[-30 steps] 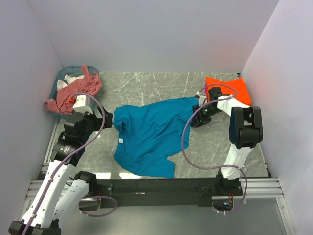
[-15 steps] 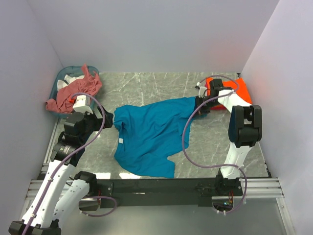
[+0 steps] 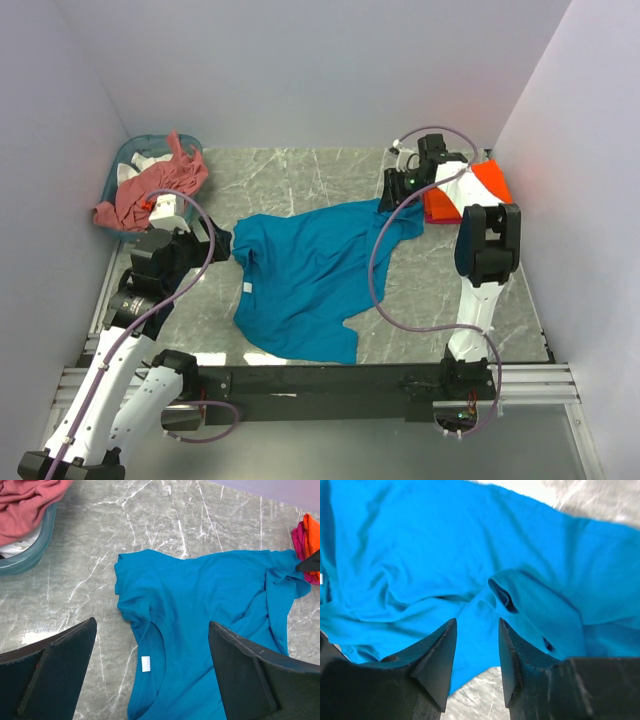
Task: Fold and stack the t-shirts
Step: Flatten the tshirt out
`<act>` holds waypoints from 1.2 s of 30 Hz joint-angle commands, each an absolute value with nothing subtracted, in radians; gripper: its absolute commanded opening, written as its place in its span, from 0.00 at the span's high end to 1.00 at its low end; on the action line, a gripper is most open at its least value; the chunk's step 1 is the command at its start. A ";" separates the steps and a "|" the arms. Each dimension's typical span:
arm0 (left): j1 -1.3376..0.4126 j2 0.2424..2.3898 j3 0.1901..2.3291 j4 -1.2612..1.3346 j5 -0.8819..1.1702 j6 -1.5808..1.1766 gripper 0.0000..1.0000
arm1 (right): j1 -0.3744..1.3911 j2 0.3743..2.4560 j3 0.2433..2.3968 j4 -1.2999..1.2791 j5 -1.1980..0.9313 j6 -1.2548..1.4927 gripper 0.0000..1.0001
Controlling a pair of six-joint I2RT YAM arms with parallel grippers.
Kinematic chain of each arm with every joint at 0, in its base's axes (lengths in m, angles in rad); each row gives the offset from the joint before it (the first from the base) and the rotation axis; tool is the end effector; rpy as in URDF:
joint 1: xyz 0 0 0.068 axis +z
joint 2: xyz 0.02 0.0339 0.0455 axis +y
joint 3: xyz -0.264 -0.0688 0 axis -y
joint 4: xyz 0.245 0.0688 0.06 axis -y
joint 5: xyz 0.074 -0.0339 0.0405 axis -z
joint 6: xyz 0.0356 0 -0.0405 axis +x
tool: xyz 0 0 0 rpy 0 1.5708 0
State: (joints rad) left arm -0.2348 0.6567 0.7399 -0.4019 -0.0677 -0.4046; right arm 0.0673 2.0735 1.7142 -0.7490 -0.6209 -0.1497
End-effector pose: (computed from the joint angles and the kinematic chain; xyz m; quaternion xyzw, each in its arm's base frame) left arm 0.1504 -0.0335 0.3205 -0.0884 0.8053 -0.1580 0.5646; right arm 0.4412 0.0505 0.2227 -0.1700 0.9138 0.2881 0.2303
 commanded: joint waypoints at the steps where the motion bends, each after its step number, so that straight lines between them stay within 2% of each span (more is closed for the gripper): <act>1: -0.230 0.646 0.736 -0.373 -0.060 -0.390 0.00 | 0.060 2.004 1.688 -0.744 -0.571 -0.166 0.53; 7: -0.230 0.658 0.739 -0.370 -0.049 -0.385 0.01 | 0.043 1.905 1.505 -0.709 -0.549 -0.219 0.53; 11: -0.230 0.653 0.739 -0.370 -0.048 -0.385 0.01 | 0.041 1.896 1.462 -0.684 -0.505 -0.219 0.53; 21: -0.230 0.644 0.736 -0.371 -0.048 -0.387 0.01 | 0.040 1.966 1.499 -0.661 -0.388 -0.196 0.53; 32: -0.230 0.652 0.738 -0.370 -0.048 -0.387 0.00 | 0.041 2.060 1.581 -0.696 -0.408 -0.195 0.53; 36: -0.230 0.653 0.738 -0.370 -0.046 -0.385 0.01 | 0.041 2.051 1.568 -0.686 -0.414 -0.198 0.57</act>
